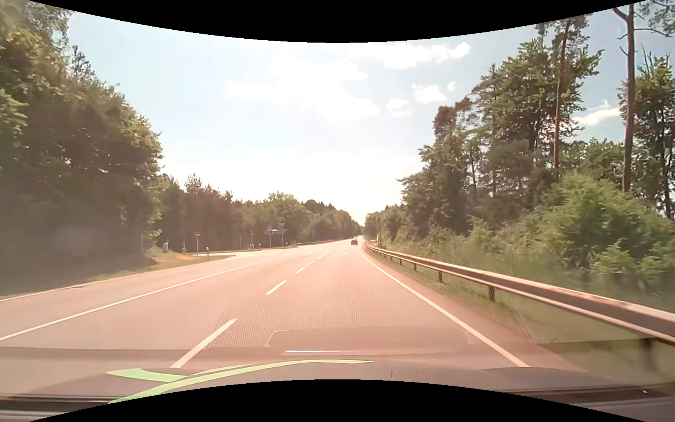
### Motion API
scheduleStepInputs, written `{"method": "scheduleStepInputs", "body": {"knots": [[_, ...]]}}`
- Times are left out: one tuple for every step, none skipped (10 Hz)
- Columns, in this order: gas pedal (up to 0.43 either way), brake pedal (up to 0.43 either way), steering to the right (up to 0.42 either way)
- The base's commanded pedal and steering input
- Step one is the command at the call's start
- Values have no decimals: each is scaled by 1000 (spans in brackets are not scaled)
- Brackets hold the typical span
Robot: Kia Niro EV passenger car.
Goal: Follow the waypoints while adhering to traffic rules and regulations
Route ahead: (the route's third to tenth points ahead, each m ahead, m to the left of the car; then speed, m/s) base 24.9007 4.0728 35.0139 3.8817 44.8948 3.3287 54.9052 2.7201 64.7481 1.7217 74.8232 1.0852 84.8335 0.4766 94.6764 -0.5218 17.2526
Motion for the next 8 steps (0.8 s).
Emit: {"method": "scheduleStepInputs", "body": {"knots": [[39,0,4],[39,0,4],[39,0,4],[39,0,4],[39,0,5],[39,0,5],[39,0,5],[39,0,6]]}}
